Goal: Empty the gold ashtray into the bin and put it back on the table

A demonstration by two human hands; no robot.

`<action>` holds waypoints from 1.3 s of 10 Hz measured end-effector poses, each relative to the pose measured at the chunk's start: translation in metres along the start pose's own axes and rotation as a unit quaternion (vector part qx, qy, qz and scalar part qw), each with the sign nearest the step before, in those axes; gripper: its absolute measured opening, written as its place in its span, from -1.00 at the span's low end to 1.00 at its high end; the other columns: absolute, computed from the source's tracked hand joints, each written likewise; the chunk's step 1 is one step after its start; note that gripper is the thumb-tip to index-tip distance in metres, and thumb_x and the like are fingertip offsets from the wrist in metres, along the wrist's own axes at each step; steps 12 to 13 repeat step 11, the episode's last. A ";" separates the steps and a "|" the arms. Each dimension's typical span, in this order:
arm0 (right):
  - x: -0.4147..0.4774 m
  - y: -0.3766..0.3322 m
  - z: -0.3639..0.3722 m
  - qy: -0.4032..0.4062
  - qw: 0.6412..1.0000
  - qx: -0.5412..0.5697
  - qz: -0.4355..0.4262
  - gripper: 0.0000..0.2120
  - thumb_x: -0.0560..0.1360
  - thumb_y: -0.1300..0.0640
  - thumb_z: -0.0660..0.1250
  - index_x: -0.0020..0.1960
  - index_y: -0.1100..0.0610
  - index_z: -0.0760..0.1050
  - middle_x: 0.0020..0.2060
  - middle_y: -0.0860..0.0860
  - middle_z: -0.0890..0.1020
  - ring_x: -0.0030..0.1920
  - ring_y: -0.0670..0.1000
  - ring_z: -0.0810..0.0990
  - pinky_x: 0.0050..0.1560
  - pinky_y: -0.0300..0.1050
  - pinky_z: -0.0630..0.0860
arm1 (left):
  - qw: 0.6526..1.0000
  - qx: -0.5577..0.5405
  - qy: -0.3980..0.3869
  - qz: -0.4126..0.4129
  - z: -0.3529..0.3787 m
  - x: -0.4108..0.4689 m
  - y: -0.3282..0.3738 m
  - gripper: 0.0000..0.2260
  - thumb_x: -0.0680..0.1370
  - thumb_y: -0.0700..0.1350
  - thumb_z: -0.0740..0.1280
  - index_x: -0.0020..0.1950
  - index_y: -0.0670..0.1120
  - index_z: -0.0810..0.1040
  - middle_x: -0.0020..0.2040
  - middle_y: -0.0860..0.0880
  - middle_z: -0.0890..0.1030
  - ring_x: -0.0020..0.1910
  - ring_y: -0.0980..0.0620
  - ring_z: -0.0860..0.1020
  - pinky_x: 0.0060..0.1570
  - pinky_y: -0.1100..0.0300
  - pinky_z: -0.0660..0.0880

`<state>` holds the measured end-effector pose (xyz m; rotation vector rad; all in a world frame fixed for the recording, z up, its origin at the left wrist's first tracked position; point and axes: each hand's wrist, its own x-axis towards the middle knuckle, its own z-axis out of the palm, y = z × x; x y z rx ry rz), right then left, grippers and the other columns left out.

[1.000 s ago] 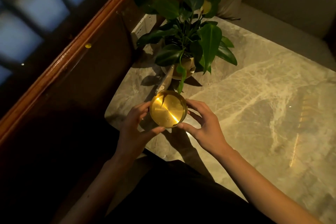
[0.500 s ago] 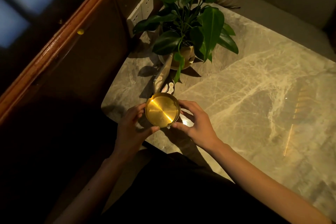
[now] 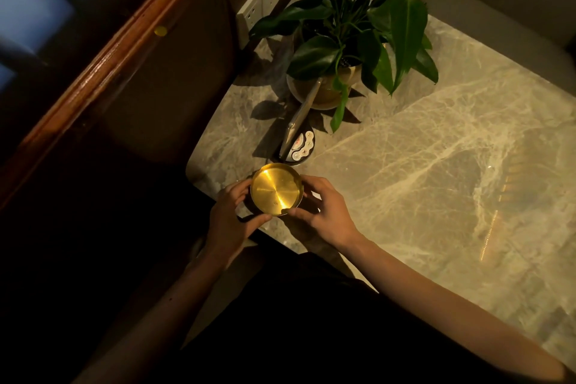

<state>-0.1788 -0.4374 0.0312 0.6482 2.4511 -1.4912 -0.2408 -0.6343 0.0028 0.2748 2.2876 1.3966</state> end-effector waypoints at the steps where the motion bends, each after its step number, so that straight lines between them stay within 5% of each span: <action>1: 0.004 -0.001 0.004 -0.007 1.000 0.011 0.009 -0.38 0.32 0.16 0.57 0.33 0.12 0.45 0.18 0.00 0.50 0.14 -0.13 0.49 0.20 -0.35 0.44 | 1.000 0.009 0.003 -0.007 -0.001 0.004 -0.005 -0.28 0.25 -0.18 0.62 0.38 -0.10 0.47 0.30 -0.03 0.49 0.29 0.00 0.51 0.26 0.11 0.52; 2: 0.008 -0.002 0.009 -0.015 1.000 0.014 0.022 -0.40 0.35 0.17 0.55 0.34 0.14 0.44 0.16 0.00 0.49 0.05 -0.25 0.49 0.07 -0.59 0.36 | 1.000 0.012 0.000 -0.009 -0.003 0.009 -0.009 -0.31 0.25 -0.16 0.63 0.36 -0.09 0.49 0.28 -0.06 0.52 0.27 -0.01 0.51 0.25 0.14 0.50; 3: 0.009 -0.002 0.012 -0.018 0.999 0.012 0.028 -0.42 0.38 0.17 0.53 0.34 0.15 0.43 0.14 -0.02 0.48 0.04 -0.27 0.48 0.03 -0.62 0.35 | 1.000 0.022 -0.001 -0.008 -0.003 0.013 -0.011 -0.31 0.25 -0.19 0.63 0.35 -0.14 0.50 0.27 -0.11 0.53 0.26 -0.02 0.52 0.22 0.29 0.46; 4: 0.011 0.001 0.016 -0.027 0.998 0.029 0.047 -0.44 0.41 0.22 0.49 0.36 0.18 0.41 0.17 0.01 0.47 0.10 -0.17 0.49 0.07 -0.57 0.39 | 0.999 0.034 -0.013 -0.007 -0.007 0.018 -0.015 -0.30 0.24 -0.22 0.62 0.35 -0.18 0.49 0.28 -0.13 0.51 0.26 -0.03 0.51 0.18 0.38 0.42; 6: 0.016 0.005 0.020 -0.042 0.996 0.041 0.072 -0.45 0.44 0.25 0.45 0.38 0.18 0.38 0.27 0.09 0.47 0.22 -0.06 0.50 0.30 -0.22 0.44 | 0.997 0.066 -0.032 0.025 -0.010 0.025 -0.022 -0.31 0.25 -0.18 0.62 0.35 -0.16 0.48 0.26 -0.12 0.54 0.23 -0.04 0.53 0.24 0.14 0.48; 9: 0.014 0.019 0.019 -0.063 0.991 0.077 0.087 -0.40 0.45 0.33 0.41 0.44 0.20 0.31 0.33 0.11 0.49 0.33 0.03 0.50 0.42 0.01 0.40 | 0.997 0.051 -0.053 0.005 -0.008 0.022 -0.024 -0.28 0.28 -0.22 0.60 0.39 -0.10 0.43 0.32 -0.11 0.49 0.30 -0.04 0.49 0.32 0.02 0.47; 10: 0.009 0.019 0.016 -0.054 0.992 0.085 0.081 -0.41 0.48 0.26 0.39 0.46 0.19 0.30 0.35 0.11 0.50 0.35 0.03 0.49 0.42 -0.03 0.39 | 0.998 0.067 -0.001 0.015 -0.006 0.012 -0.010 -0.35 0.33 -0.17 0.58 0.38 -0.11 0.42 0.31 -0.09 0.45 0.26 0.02 0.45 0.24 0.19 0.44; 11: 0.008 0.024 0.010 -0.027 0.995 0.071 0.065 -0.46 0.52 0.19 0.36 0.46 0.18 0.32 0.35 0.10 0.51 0.34 -0.01 0.50 0.35 -0.29 0.37 | 0.995 0.067 0.054 0.046 0.001 0.008 -0.003 -0.49 0.41 -0.18 0.51 0.32 -0.13 0.46 0.23 -0.06 0.48 0.18 0.06 0.46 0.11 0.45 0.37; 13: 0.008 0.024 0.010 -0.027 0.995 0.071 0.065 -0.46 0.52 0.19 0.36 0.46 0.18 0.32 0.35 0.10 0.51 0.34 -0.01 0.50 0.35 -0.29 0.37 | 0.995 0.067 0.054 0.046 0.001 0.008 -0.003 -0.49 0.41 -0.18 0.51 0.32 -0.13 0.46 0.23 -0.06 0.48 0.18 0.06 0.46 0.11 0.45 0.37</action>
